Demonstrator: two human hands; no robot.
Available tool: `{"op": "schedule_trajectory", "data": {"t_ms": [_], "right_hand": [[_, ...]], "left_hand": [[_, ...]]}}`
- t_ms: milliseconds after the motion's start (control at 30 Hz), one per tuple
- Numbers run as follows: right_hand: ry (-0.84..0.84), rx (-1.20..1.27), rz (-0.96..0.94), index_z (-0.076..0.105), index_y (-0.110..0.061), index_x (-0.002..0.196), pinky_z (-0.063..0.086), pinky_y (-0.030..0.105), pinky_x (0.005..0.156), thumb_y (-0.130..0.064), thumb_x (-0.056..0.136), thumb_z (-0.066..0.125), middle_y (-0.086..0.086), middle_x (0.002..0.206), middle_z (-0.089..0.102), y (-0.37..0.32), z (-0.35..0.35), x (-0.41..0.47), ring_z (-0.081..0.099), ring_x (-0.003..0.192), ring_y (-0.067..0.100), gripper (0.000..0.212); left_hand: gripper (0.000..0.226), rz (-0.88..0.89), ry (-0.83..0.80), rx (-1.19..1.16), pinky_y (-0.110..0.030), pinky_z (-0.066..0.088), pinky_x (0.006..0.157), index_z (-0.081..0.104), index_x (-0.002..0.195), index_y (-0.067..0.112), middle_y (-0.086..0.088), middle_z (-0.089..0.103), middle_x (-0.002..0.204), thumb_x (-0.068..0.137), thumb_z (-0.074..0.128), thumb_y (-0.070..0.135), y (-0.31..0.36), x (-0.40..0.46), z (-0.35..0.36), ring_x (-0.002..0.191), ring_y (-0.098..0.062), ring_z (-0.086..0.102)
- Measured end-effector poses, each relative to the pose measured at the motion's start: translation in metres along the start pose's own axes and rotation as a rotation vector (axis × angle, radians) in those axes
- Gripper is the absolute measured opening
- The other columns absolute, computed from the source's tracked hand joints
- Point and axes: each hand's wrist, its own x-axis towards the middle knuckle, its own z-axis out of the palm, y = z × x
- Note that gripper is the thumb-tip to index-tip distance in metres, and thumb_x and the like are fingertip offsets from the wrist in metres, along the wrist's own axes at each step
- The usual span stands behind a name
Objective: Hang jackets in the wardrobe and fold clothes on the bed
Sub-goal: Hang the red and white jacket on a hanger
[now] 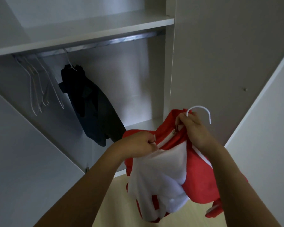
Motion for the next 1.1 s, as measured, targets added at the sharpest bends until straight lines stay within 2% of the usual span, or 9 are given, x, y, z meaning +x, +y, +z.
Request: {"op": "schedule_trajectory", "data": {"t_ms": [167, 267, 400, 533, 633, 733, 833, 967, 1100], "right_hand": [[-0.084, -0.35, 0.183, 0.068, -0.007, 0.085, 0.046, 0.026, 0.075, -0.021, 0.102, 0.041, 0.009, 0.092, 0.067, -0.009, -0.017, 0.015, 0.062, 0.086, 0.022, 0.034], [-0.069, -0.598, 0.226, 0.063, -0.004, 0.092, 0.047, 0.038, 0.084, -0.028, 0.1, 0.042, 0.015, 0.099, 0.062, -0.016, -0.009, 0.02, 0.059, 0.098, 0.033, 0.033], [0.034, -0.39, -0.129, 0.076, -0.004, 0.078, 0.048, 0.044, 0.089, -0.018, 0.099, 0.051, 0.021, 0.087, 0.069, -0.036, 0.007, 0.021, 0.064, 0.088, 0.031, 0.035], [0.061, -0.056, -0.169, 0.065, -0.023, 0.054, 0.046, 0.028, 0.065, -0.025, 0.1, 0.051, -0.006, 0.067, 0.068, -0.054, 0.01, 0.021, 0.061, 0.058, 0.005, 0.048], [-0.044, 0.264, -0.135, 0.058, -0.02, 0.052, 0.049, 0.029, 0.082, -0.026, 0.101, 0.046, -0.002, 0.074, 0.07, -0.068, 0.002, 0.026, 0.068, 0.08, 0.014, 0.05], [-0.143, 0.549, -0.131, 0.053, -0.021, 0.051, 0.054, 0.032, 0.083, -0.032, 0.096, 0.048, 0.007, 0.072, 0.067, -0.085, -0.011, 0.035, 0.067, 0.084, 0.025, 0.047], [-0.063, 0.478, -0.137, 0.051, -0.013, 0.061, 0.053, 0.03, 0.078, -0.031, 0.099, 0.046, 0.007, 0.07, 0.067, -0.095, -0.016, 0.05, 0.066, 0.076, 0.02, 0.043], [0.071, 0.31, -0.051, 0.058, -0.009, 0.069, 0.048, 0.033, 0.081, -0.036, 0.103, 0.04, 0.001, 0.073, 0.072, -0.105, -0.016, 0.063, 0.064, 0.075, 0.014, 0.047], [-0.091, 0.435, -0.092, 0.056, -0.017, 0.049, 0.055, 0.03, 0.076, -0.024, 0.104, 0.04, -0.001, 0.055, 0.065, -0.125, 0.013, 0.059, 0.067, 0.068, 0.02, 0.059]], "left_hand": [[0.013, -0.013, -0.016, -0.064, -0.027, 0.051, 0.072, 0.057, 0.085, 0.03, 0.003, 0.059, 0.087, 0.097, 0.052, 0.032, -0.021, -0.002, 0.02, 0.08, -0.013, 0.059], [0.003, 0.026, -0.084, -0.114, -0.02, 0.05, 0.073, 0.06, 0.092, 0.032, 0.009, 0.062, 0.09, 0.094, 0.058, 0.033, -0.026, -0.007, 0.036, 0.082, -0.007, 0.062], [0.019, 0.077, 0.017, -0.118, -0.019, 0.05, 0.079, 0.063, 0.104, 0.027, 0.01, 0.065, 0.096, 0.089, 0.066, 0.037, -0.034, -0.002, 0.049, 0.088, -0.006, 0.063], [0.036, 0.04, 0.629, -0.171, -0.029, 0.044, 0.099, 0.056, 0.12, 0.024, 0.01, 0.055, 0.116, 0.087, 0.071, 0.027, -0.041, 0.013, 0.051, 0.114, -0.011, 0.051], [0.047, 0.015, 0.921, -0.058, -0.039, 0.036, 0.109, 0.052, 0.13, 0.018, -0.004, 0.049, 0.132, 0.087, 0.068, 0.029, -0.045, 0.021, 0.045, 0.128, -0.024, 0.04], [0.043, 0.127, 0.925, 0.061, -0.043, 0.031, 0.114, 0.05, 0.137, 0.02, -0.004, 0.051, 0.137, 0.096, 0.057, 0.033, -0.043, 0.029, 0.014, 0.13, -0.024, 0.041], [0.029, 0.268, 0.83, 0.018, -0.041, 0.045, 0.103, 0.063, 0.126, 0.008, -0.01, 0.066, 0.117, 0.101, 0.05, 0.015, -0.035, 0.025, -0.022, 0.111, -0.027, 0.06], [0.025, 0.369, 0.889, 0.023, -0.039, 0.05, 0.096, 0.069, 0.115, 0.001, -0.012, 0.07, 0.11, 0.097, 0.052, 0.002, -0.024, 0.007, -0.035, 0.103, -0.027, 0.064], [0.022, 0.435, 0.861, 0.089, -0.027, 0.05, 0.085, 0.071, 0.108, 0.011, -0.001, 0.07, 0.1, 0.098, 0.051, 0.015, -0.025, -0.009, -0.039, 0.092, -0.013, 0.063]]}}
